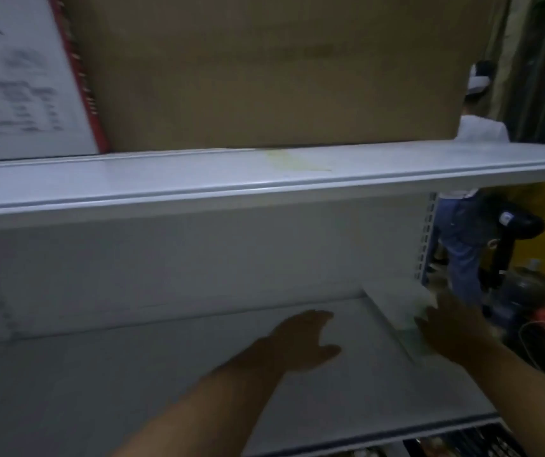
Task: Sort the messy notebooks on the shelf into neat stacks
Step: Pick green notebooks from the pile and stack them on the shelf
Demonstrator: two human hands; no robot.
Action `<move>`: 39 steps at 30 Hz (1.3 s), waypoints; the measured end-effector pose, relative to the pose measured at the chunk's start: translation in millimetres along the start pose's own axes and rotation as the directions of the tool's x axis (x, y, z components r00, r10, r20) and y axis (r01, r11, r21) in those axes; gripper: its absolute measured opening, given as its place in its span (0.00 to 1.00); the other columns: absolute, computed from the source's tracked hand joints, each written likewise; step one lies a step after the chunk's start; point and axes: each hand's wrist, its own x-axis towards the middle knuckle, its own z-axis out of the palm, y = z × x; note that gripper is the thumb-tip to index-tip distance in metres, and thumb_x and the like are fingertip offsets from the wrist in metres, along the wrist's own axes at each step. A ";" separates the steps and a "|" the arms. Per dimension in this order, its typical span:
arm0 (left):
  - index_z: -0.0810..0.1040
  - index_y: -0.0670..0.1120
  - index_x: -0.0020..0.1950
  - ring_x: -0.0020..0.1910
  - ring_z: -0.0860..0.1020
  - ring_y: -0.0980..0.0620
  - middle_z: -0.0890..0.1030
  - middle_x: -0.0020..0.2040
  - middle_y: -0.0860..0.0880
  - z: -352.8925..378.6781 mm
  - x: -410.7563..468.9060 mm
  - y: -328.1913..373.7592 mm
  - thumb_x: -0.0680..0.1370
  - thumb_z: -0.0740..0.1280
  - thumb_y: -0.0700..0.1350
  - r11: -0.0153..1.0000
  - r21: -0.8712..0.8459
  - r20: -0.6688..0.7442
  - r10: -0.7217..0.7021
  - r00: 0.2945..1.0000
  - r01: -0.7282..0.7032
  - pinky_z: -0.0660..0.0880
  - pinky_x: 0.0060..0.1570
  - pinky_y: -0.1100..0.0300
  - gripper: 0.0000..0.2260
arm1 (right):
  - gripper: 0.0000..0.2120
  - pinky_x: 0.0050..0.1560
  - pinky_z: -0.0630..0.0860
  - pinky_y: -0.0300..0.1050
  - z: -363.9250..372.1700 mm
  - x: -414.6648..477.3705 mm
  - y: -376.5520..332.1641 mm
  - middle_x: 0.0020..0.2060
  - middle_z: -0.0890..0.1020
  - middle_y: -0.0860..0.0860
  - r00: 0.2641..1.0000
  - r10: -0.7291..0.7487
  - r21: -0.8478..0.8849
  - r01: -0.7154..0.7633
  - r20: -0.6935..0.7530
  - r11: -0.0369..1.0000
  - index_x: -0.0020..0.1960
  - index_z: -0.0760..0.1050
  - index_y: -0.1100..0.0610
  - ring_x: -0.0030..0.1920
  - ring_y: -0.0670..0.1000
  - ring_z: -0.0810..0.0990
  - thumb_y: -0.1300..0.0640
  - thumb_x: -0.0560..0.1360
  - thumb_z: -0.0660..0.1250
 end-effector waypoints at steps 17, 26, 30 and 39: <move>0.51 0.50 0.78 0.77 0.46 0.51 0.50 0.79 0.49 -142.0 -533.5 -259.7 0.79 0.52 0.63 0.554 0.230 -0.336 -0.727 0.599 0.800 0.45 0.75 0.46 0.31 | 0.27 0.75 0.51 0.49 -123.8 -249.1 -528.0 0.77 0.48 0.55 0.436 -0.899 0.125 0.891 0.034 0.437 0.77 0.53 0.52 0.77 0.56 0.48 0.44 0.80 0.51; 0.50 0.52 0.78 0.77 0.44 0.51 0.49 0.79 0.50 -129.3 -699.0 -314.2 0.79 0.51 0.64 0.391 0.069 -0.373 -0.843 0.388 0.918 0.44 0.75 0.47 0.31 | 0.29 0.74 0.56 0.52 -143.5 -352.3 -693.5 0.77 0.50 0.57 0.166 -0.985 0.094 0.981 0.046 0.170 0.77 0.53 0.52 0.76 0.56 0.50 0.44 0.79 0.56; 0.52 0.52 0.78 0.77 0.44 0.52 0.48 0.79 0.51 -126.9 -719.3 -350.7 0.78 0.52 0.64 0.397 0.043 -0.378 -0.843 0.383 0.917 0.44 0.75 0.48 0.31 | 0.28 0.74 0.56 0.52 -135.7 -359.3 -760.0 0.77 0.51 0.57 0.147 -0.989 0.105 0.983 0.033 0.149 0.75 0.56 0.54 0.76 0.57 0.51 0.45 0.79 0.57; 0.52 0.54 0.77 0.77 0.44 0.52 0.48 0.79 0.51 -174.6 -736.2 -489.7 0.79 0.54 0.62 0.344 -0.039 -0.340 -0.887 0.311 0.938 0.45 0.76 0.48 0.29 | 0.23 0.66 0.66 0.48 -140.5 -348.7 -938.4 0.70 0.65 0.58 0.072 -0.991 0.223 0.974 -0.114 0.045 0.68 0.64 0.56 0.69 0.58 0.66 0.48 0.77 0.60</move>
